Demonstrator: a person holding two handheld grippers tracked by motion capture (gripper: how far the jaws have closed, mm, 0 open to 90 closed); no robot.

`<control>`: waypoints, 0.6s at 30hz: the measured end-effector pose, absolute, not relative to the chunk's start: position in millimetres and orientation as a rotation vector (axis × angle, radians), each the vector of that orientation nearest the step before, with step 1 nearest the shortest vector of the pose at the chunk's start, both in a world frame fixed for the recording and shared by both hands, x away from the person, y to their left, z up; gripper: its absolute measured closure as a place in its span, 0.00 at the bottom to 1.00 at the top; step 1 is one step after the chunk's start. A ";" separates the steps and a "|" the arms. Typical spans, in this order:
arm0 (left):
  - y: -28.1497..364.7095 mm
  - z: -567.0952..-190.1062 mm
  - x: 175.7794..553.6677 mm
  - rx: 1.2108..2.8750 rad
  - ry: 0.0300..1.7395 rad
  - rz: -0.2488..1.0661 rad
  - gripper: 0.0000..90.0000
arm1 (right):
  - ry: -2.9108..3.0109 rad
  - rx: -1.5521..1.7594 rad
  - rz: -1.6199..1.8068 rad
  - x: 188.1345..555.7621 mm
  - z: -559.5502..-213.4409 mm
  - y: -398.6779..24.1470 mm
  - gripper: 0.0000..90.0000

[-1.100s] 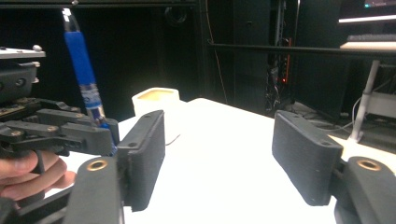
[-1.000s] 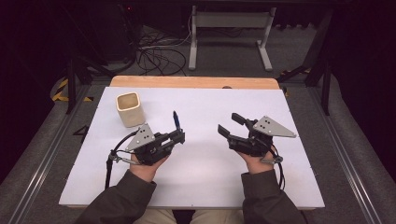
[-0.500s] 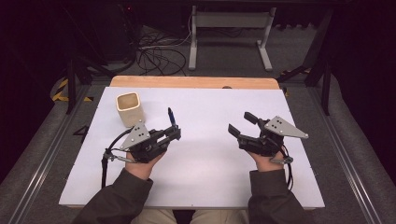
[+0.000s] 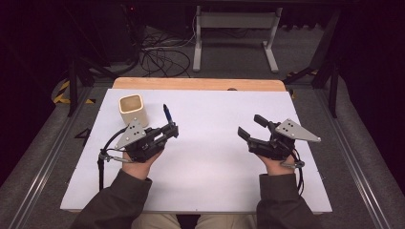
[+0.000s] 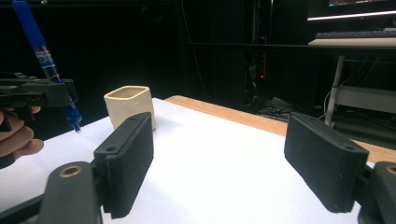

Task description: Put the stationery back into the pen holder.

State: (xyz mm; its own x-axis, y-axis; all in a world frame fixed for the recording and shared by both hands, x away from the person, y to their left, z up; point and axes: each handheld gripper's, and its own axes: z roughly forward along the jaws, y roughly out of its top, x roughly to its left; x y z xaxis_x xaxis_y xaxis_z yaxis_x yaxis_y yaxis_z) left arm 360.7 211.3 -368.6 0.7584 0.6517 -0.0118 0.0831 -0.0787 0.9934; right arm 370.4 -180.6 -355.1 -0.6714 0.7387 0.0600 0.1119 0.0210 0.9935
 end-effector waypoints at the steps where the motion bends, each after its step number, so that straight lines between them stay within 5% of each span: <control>1: 213.0 -368.0 361.2 1.603 0.607 0.525 0.88 | 1.819 0.869 1.695 370.5 -355.1 -181.4 0.28; 18: 247.0 -356.0 373.2 1.576 0.676 0.639 0.88 | 1.822 0.879 1.688 370.2 -353.9 -189.8 0.27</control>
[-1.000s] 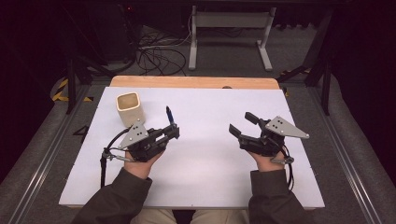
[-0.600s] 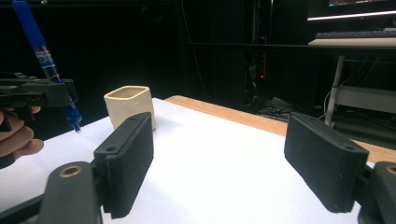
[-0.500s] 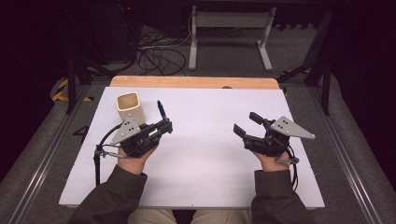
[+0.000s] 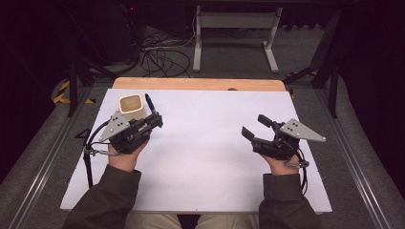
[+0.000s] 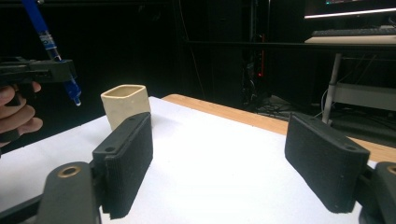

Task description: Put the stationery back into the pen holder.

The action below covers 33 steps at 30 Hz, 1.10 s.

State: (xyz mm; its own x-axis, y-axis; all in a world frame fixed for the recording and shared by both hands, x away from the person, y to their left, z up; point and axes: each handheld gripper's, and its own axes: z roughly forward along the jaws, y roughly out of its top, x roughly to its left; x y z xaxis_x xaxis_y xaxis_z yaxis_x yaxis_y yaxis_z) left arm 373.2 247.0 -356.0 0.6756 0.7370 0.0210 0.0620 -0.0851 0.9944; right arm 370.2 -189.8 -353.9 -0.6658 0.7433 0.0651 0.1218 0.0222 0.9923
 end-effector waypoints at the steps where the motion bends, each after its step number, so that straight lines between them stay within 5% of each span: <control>1: 248.5 -355.7 374.5 1.575 0.681 0.650 0.88 | 1.823 0.880 1.688 370.1 -353.9 -190.2 0.27; 33: 301.1 -360.7 422.3 1.520 0.849 0.854 0.88 | 1.828 0.901 1.681 373.3 -359.0 -199.9 0.23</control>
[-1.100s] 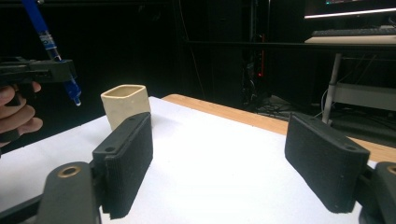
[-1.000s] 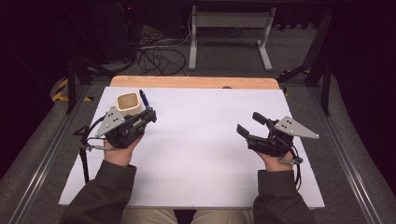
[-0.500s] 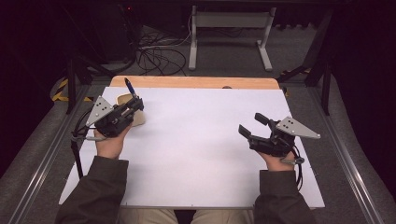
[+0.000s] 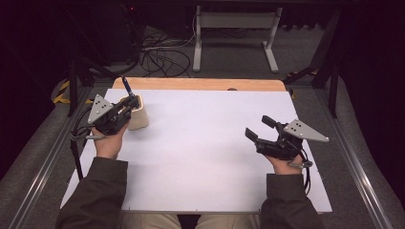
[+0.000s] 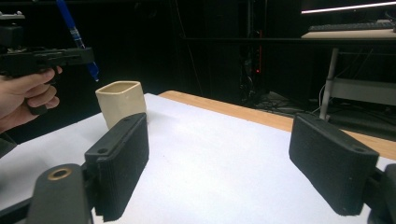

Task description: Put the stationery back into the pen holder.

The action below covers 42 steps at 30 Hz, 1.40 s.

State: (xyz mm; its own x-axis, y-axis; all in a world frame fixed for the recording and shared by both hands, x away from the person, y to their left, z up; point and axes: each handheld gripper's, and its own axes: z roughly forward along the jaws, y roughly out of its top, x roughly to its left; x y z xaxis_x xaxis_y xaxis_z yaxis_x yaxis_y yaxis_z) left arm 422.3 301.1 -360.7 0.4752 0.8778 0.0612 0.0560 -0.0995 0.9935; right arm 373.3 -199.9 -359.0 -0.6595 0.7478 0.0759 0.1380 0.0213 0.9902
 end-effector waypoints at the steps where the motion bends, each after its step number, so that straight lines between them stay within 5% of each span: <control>1: 302.5 -361.2 423.7 1.513 0.858 0.857 0.88 | 1.828 0.901 1.679 373.3 -359.1 -199.9 0.23; 42: 330.3 -401.4 460.8 1.548 1.103 0.867 0.88 | 1.811 0.912 1.686 374.2 -360.3 -204.7 0.23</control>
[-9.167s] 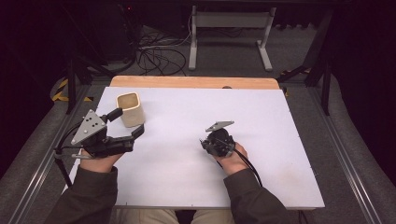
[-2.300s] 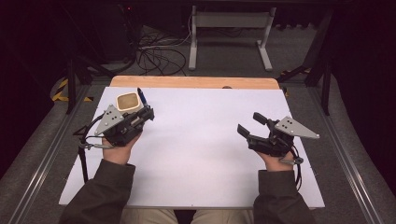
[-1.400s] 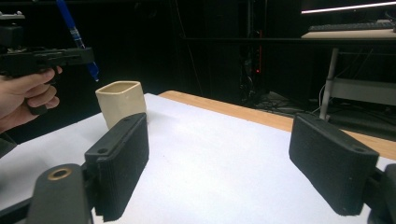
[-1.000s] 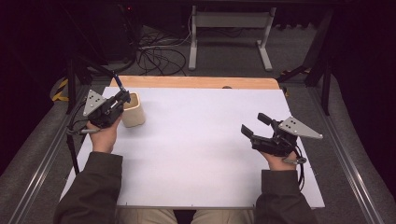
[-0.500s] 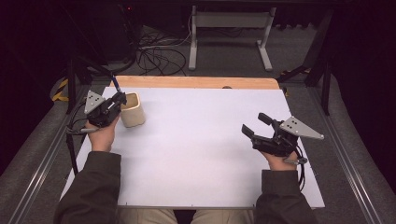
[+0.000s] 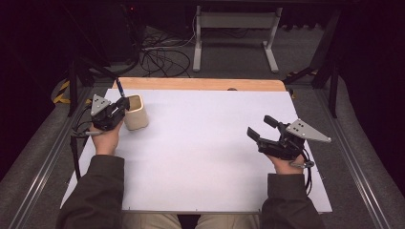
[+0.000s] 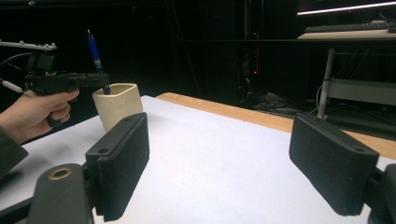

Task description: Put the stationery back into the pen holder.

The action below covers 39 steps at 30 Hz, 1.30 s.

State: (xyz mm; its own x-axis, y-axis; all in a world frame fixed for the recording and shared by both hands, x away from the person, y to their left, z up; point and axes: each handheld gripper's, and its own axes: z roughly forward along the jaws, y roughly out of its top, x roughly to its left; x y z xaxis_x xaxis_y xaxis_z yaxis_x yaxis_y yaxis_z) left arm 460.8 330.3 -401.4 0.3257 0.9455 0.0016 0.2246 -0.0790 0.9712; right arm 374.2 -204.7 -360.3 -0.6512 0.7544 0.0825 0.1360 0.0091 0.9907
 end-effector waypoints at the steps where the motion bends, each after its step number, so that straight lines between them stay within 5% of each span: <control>1: 330.6 -402.7 461.3 1.549 1.109 0.862 0.88 | 1.811 0.912 1.686 374.2 -360.3 -204.7 0.23; 39: 327.1 -412.4 465.3 1.563 1.141 0.823 0.86 | 1.809 0.908 1.695 373.8 -359.4 -206.0 0.24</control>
